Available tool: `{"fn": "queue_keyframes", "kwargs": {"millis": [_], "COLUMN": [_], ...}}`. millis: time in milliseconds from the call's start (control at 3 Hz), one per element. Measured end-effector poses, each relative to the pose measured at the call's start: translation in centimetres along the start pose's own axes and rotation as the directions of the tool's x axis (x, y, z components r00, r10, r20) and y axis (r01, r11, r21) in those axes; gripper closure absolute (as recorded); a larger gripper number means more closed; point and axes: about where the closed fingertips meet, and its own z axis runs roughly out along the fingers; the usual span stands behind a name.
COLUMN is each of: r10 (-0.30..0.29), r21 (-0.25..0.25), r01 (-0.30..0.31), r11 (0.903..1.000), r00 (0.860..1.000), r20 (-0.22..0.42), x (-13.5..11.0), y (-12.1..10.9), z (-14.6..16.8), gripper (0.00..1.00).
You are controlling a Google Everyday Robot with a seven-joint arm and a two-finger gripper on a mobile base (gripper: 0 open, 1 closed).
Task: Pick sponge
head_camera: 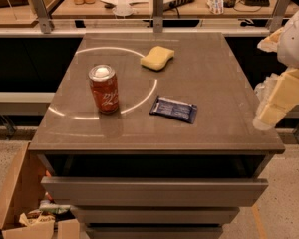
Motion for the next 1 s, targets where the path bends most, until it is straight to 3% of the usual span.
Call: {"fn": "queue_keyframes", "kwargs": {"millis": [333, 667, 1000], "r10": [0.143, 0.256, 0.316], "r21": [0.034, 0.068, 0.088], "r01": [-0.151, -0.29, -0.375], "r11": [0.988, 0.9545, 0.9229], "r00": [0.976, 0.914, 0.868], "r20": [0.161, 0.315, 0.382], "x": [-0.4, -2.1, -4.3], "y": [-3.7, -8.8, -13.0], "z": [2.5, 5.1, 7.2], "gripper": [0.0, 0.0, 0.0]}}
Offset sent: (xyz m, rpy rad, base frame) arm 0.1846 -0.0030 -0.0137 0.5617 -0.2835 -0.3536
